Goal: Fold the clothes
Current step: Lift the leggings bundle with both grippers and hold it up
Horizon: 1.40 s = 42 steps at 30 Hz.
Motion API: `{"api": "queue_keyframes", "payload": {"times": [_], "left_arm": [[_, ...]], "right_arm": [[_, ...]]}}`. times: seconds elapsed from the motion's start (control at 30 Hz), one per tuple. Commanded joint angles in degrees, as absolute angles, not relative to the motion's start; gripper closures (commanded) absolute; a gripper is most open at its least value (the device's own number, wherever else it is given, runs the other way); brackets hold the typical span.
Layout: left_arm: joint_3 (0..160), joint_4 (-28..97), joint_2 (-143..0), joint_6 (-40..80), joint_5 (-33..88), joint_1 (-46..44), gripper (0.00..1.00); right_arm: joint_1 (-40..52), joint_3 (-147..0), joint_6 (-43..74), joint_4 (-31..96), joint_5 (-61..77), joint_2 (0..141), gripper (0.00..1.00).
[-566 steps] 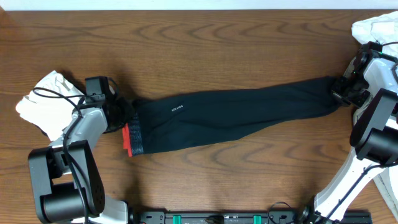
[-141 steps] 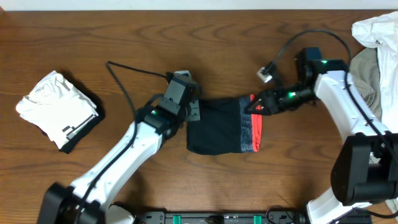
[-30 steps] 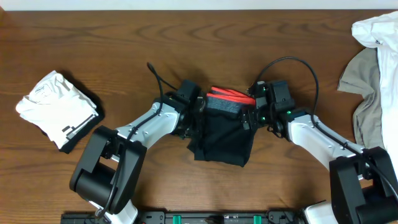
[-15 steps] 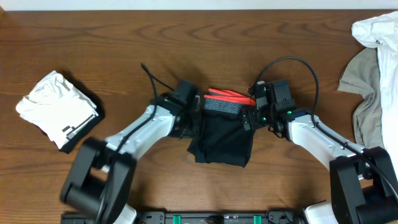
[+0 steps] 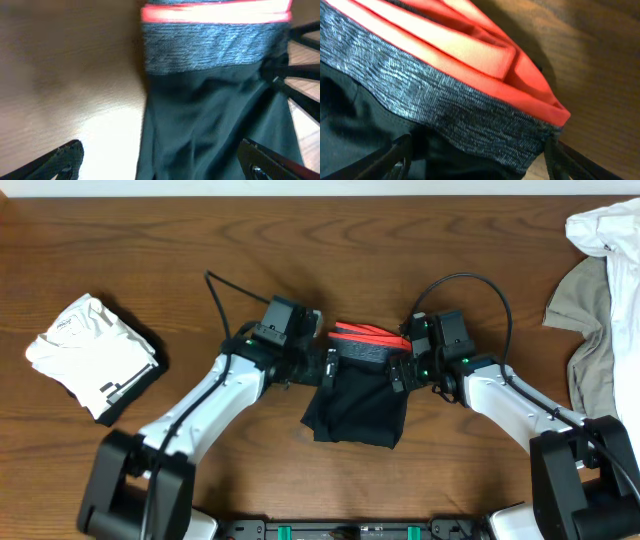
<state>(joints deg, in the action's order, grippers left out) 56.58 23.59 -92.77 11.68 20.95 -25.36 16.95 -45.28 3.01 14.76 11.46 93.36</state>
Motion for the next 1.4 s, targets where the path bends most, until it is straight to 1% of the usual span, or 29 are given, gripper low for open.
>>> {"api": "queue_keyframes", "payload": {"times": [0.0,0.1,0.23,0.37,0.5,0.6,0.63,0.67,0.7,0.73,0.77,0.8,0.83,0.9,1.03,1.07,1.1,1.13,1.17,1.37], "left_arm": [[56.38,20.78,-96.55,8.78,25.12,-24.38,0.0],[56.38,17.37,-99.98,8.27,26.63,-23.62,0.02],[56.38,11.97,-104.09,7.51,33.3,-22.59,0.02],[56.38,7.64,-107.22,7.51,34.09,-22.39,0.02],[56.38,6.17,-110.19,7.49,34.76,-22.41,0.02],[56.38,4.78,-113.16,7.51,39.22,-22.39,0.0],[56.38,4.21,-114.17,7.51,40.71,-22.41,0.03],[56.38,3.62,-115.37,7.53,42.3,-22.41,0.05],[56.38,3.25,-116.44,7.53,43.48,-22.41,0.11],[56.38,3.05,-117.21,7.53,44.01,-22.41,0.2],[56.38,2.92,-117.93,7.53,44.16,-22.41,0.4],[56.38,2.9,-118.39,7.53,44.14,-22.41,0.53],[56.38,2.85,-118.63,7.53,44.1,-22.39,0.59],[56.38,2.83,-118.72,7.53,43.05,-22.39,0.61],[56.38,2.39,-118.61,7.53,41.34,-22.22,0.61],[56.38,2.26,-118.61,7.53,41.34,-22.17,0.66],[56.38,2.24,-118.61,7.53,41.34,-22.13,0.75],[56.4,2.17,-118.56,7.53,41.34,-22.13,0.87],[56.4,2.13,-118.45,7.53,41.34,-22.13,0.94],[56.4,4.12,-113.8,7.51,40.82,-20.95,0.94]], "right_arm": [[16.51,-44.99,2.04,15.22,10.94,93.97,0.18],[16.51,-44.99,2.04,15.62,10.92,93.97,0.18],[16.51,-44.99,2.07,15.92,10.94,93.97,0.18],[16.51,-44.99,2.07,16.14,10.92,93.97,0.18],[16.51,-44.99,2.07,16.29,10.94,93.97,0.18],[16.51,-44.99,2.07,16.27,10.92,93.97,0.18],[16.51,-44.99,2.07,16.27,10.92,93.97,0.18],[16.51,-44.99,2.07,16.27,10.92,93.97,0.18],[16.51,-44.99,2.09,16.29,10.94,93.97,0.19],[16.51,-44.99,2.09,16.32,10.94,93.97,0.19],[16.51,-44.99,2.09,16.34,10.94,93.97,0.18],[16.51,-44.99,2.09,16.34,10.92,93.97,0.18],[16.51,-44.99,2.09,16.34,10.94,93.97,0.19],[16.51,-44.99,2.09,16.34,10.94,93.97,0.18],[16.51,-44.99,2.09,16.71,10.92,93.97,0.18],[16.51,-44.99,2.09,16.78,10.92,93.97,0.18],[16.51,-44.99,2.07,16.91,10.92,93.97,0.19],[16.51,-44.99,2.09,16.93,10.92,93.97,0.18],[16.51,-44.99,2.07,16.95,10.92,93.97,0.19],[16.19,-45.08,2.09,17.17,9.28,93.43,0.2]]}}
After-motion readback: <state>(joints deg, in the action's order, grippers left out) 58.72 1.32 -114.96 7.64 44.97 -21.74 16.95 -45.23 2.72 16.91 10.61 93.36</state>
